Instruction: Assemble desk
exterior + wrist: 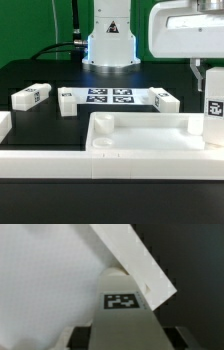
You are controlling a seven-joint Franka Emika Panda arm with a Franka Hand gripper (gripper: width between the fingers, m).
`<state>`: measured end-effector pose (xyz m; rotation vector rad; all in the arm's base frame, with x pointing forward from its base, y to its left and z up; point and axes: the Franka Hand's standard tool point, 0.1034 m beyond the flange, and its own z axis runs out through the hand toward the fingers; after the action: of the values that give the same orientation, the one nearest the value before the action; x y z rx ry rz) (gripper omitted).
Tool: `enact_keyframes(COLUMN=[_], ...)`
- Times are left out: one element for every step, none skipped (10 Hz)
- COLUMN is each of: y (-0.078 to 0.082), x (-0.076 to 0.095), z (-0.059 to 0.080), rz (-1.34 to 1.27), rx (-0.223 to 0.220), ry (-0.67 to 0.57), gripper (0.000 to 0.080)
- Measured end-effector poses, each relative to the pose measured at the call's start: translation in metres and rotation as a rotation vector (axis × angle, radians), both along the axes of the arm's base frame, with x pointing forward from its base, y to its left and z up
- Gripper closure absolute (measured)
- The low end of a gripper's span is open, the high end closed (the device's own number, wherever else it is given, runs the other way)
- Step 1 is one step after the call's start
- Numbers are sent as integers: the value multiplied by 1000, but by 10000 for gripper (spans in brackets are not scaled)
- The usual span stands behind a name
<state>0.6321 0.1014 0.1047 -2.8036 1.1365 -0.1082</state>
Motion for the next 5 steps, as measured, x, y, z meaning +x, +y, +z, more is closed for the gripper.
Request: enact_keyframes(y=[1,2,2,1,1], x=[0,0,0,0,0], z=[0,0,0,0,0], rz=[-72,-177,-258,-285,-297], rx=[7,18,34,39,40], ry=[6,20,29,31,32], gripper=[509,509,509,509,509])
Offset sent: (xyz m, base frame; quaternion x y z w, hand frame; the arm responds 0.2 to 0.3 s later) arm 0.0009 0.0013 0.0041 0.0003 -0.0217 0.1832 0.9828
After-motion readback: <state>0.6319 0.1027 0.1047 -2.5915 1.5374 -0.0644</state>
